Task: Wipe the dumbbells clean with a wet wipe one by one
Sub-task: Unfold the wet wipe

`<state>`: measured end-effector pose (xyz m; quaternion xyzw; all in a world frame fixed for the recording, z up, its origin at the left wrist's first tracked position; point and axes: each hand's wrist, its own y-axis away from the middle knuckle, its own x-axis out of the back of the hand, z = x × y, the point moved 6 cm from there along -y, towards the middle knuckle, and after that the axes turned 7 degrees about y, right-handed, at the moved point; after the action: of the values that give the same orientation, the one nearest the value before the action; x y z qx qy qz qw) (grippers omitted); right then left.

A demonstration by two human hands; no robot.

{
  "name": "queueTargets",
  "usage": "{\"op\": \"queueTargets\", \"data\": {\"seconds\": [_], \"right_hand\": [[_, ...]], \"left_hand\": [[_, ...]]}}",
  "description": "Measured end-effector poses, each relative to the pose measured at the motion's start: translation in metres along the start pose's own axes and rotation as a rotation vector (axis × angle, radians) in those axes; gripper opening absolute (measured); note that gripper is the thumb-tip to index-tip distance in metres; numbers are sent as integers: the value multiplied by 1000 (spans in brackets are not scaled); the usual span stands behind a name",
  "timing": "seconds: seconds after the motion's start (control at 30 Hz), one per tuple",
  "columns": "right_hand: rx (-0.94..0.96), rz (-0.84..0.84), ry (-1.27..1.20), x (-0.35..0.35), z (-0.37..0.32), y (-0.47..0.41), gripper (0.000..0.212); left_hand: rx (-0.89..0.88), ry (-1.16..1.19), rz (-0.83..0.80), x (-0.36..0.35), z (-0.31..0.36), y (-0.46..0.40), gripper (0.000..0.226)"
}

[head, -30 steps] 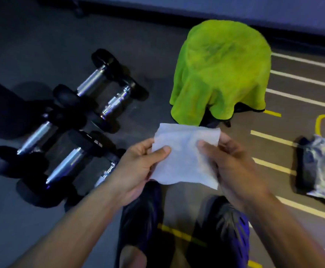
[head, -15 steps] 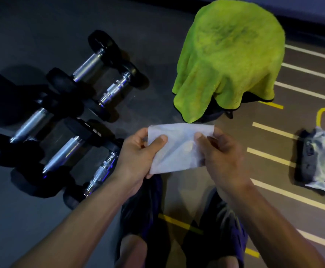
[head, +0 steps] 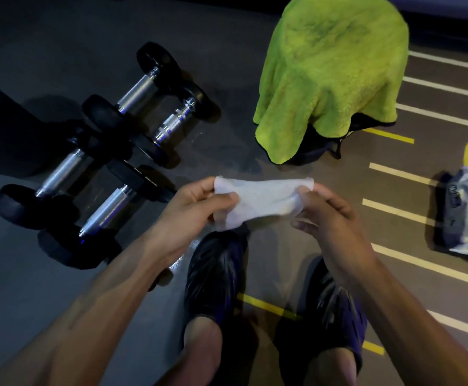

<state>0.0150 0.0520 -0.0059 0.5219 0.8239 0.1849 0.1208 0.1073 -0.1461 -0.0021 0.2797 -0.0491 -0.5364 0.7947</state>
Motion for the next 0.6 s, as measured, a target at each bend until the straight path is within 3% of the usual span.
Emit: {"op": "queueTargets", "data": {"seconds": [0.2, 0.33, 0.4, 0.43, 0.5, 0.6], "right_hand": [[78, -73, -18, 5, -9, 3, 20], [283, -188, -97, 10, -45, 10, 20], [391, -192, 38, 13, -58, 13, 17], [436, -170, 167, 15, -61, 13, 28], [483, -157, 421, 15, -62, 11, 42], [479, -154, 629, 8, -55, 8, 40]], "left_hand": [[-8, -12, -27, -2, 8, 1, 27], [-298, 6, -67, -7, 43, 9, 17], [-420, -140, -131, -7, 60, 14, 21], [-447, -242, -167, -7, 65, 16, 23], [-453, -441, -226, -6, 69, 15, 34], [-442, -590, -222, -11, 72, 15, 47]]}}
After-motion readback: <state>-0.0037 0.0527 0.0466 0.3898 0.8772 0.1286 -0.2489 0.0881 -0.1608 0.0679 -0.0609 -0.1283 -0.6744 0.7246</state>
